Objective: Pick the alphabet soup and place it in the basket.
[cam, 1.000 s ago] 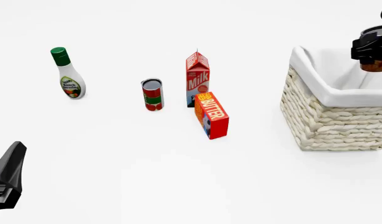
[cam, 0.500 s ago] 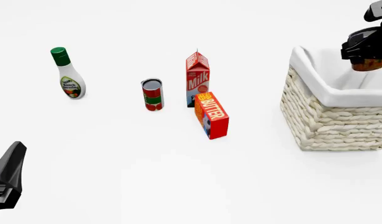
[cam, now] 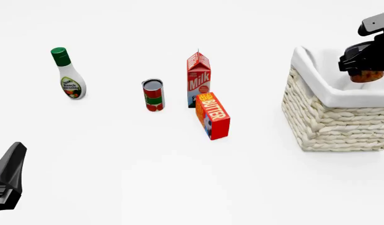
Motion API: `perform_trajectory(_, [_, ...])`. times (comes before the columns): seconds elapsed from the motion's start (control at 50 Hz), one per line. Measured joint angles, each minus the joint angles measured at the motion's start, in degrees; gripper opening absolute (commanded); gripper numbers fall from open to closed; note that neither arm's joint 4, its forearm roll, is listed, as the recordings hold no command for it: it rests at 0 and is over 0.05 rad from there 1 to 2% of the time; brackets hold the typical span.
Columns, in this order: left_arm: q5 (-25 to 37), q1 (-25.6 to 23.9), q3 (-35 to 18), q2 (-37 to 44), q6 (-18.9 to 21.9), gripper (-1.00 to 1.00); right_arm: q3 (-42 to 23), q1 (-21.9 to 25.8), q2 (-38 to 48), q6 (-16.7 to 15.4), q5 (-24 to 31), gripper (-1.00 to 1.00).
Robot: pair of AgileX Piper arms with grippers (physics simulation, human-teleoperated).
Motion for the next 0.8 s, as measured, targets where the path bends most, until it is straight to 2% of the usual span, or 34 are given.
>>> perform_trajectory(0.8, [0.0, 0.0, 0.0, 0.0, 0.0, 1.0, 1.0, -0.4, 5.6, 0.6, -3.7, -1.0])
